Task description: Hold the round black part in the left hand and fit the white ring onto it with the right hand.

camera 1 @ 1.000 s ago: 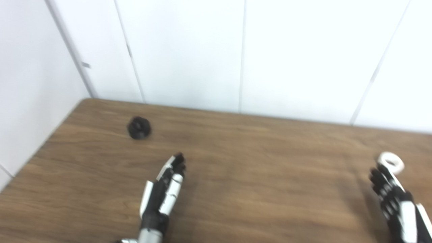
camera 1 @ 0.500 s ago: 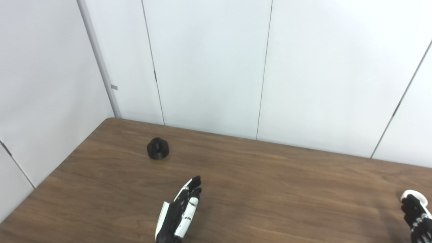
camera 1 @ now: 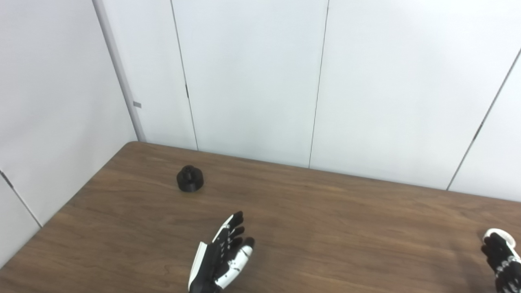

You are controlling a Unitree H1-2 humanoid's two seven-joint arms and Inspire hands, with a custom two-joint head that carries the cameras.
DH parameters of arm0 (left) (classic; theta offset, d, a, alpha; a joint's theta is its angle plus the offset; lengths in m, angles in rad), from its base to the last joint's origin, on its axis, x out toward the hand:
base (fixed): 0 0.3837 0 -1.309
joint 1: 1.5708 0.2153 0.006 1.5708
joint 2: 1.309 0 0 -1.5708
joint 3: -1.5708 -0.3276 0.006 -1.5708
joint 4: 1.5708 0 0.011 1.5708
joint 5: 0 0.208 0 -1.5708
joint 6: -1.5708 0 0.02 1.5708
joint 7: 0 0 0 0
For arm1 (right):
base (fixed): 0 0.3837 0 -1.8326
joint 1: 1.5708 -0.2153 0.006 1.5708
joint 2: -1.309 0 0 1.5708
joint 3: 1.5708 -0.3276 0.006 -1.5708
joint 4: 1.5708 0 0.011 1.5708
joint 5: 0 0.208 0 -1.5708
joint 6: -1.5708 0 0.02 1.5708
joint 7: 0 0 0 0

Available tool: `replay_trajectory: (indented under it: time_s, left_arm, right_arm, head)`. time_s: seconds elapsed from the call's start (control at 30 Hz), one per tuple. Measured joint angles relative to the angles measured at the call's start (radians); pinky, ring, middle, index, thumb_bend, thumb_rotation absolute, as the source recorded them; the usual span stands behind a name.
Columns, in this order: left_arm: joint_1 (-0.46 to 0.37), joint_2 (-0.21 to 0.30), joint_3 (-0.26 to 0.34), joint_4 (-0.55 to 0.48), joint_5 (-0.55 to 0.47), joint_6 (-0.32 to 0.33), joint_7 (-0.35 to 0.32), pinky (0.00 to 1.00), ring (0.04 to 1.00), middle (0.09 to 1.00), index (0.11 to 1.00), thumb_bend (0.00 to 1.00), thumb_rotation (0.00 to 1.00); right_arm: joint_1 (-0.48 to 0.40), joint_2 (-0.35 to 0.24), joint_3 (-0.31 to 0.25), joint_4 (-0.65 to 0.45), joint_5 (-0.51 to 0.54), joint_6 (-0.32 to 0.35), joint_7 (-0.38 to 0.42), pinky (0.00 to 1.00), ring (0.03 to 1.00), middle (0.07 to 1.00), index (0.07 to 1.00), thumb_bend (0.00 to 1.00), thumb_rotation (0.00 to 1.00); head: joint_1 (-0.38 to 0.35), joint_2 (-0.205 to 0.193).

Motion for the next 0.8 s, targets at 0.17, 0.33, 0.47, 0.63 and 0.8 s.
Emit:
replay_trajectory:
  time_s: [0.17,0.33,0.47,0.63,0.8]
  left_arm:
    - [-0.032,-0.005,0.027,-0.085,0.134,0.113,0.047,0.91,0.907,0.908,0.898,0.89,0.32]
    - [-0.120,0.020,0.017,-0.143,0.343,0.212,0.067,0.90,0.929,0.914,0.889,0.93,0.35]
    - [-0.157,0.058,0.020,-0.144,0.441,0.248,0.067,0.90,0.943,0.915,0.883,0.93,0.36]
    - [-0.171,0.095,0.036,-0.142,0.545,0.286,0.074,0.88,0.930,0.905,0.866,0.94,0.42]
    - [-0.202,0.137,0.050,-0.135,0.609,0.327,0.074,0.93,0.943,0.909,0.875,0.91,0.47]
  right_arm:
    - [0.001,0.000,-0.007,0.000,0.000,0.012,-0.004,1.00,0.958,0.941,0.932,0.64,1.00]
    - [0.001,0.001,-0.007,-0.002,0.000,0.027,-0.006,1.00,0.951,0.933,0.923,0.65,1.00]
    - [0.000,0.001,-0.006,-0.003,-0.001,0.027,-0.007,1.00,0.957,0.939,0.928,0.66,1.00]
    - [0.001,0.001,-0.007,-0.003,-0.007,0.035,-0.014,1.00,0.950,0.933,0.921,0.68,1.00]
    - [0.001,0.001,-0.006,-0.004,-0.017,0.038,-0.017,1.00,0.943,0.929,0.916,0.70,1.00]
  head:
    - [-0.002,0.006]
    - [-0.006,0.008]
    - [-0.009,0.011]
    - [-0.011,0.017]
    - [-0.018,0.018]
